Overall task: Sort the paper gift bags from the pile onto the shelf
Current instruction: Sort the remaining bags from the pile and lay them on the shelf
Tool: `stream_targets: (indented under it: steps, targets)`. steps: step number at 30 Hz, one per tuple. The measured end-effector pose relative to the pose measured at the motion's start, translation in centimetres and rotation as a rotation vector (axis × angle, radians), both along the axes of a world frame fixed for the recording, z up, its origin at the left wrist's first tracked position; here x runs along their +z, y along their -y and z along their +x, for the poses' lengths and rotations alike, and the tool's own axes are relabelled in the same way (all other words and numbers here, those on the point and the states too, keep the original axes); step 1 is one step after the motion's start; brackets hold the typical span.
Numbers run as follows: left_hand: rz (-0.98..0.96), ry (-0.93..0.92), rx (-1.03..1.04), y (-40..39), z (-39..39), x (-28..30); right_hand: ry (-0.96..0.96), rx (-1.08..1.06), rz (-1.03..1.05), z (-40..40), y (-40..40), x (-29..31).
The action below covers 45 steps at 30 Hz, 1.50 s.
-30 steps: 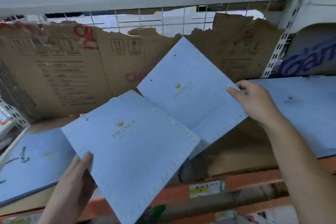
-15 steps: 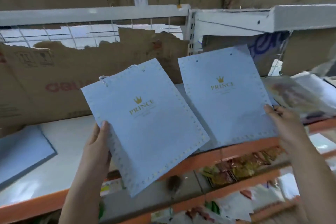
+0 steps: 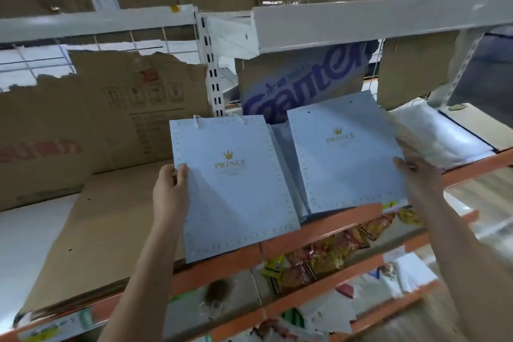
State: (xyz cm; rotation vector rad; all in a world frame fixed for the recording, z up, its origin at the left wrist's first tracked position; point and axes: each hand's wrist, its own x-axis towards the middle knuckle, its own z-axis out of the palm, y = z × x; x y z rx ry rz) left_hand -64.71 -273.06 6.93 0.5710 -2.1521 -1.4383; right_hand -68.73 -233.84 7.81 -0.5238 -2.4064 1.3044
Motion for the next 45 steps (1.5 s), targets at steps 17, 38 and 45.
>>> stream_targets:
  steps: [17, 38, 45]
  targets:
    - [-0.579, 0.27, 0.32, -3.1, -3.2, -3.8, 0.146, 0.327, 0.323, -6.1, -2.5, -5.3]
    - [-1.013, 0.453, 0.368, -1.5, 18.2, -2.0, -0.328, 1.2, 0.444, 7.6, 19.1, -1.0]
    - [-1.014, 0.585, 0.491, 9.7, 29.1, -2.4, -0.359, 1.408, 0.431, 16.8, 34.4, -0.8]
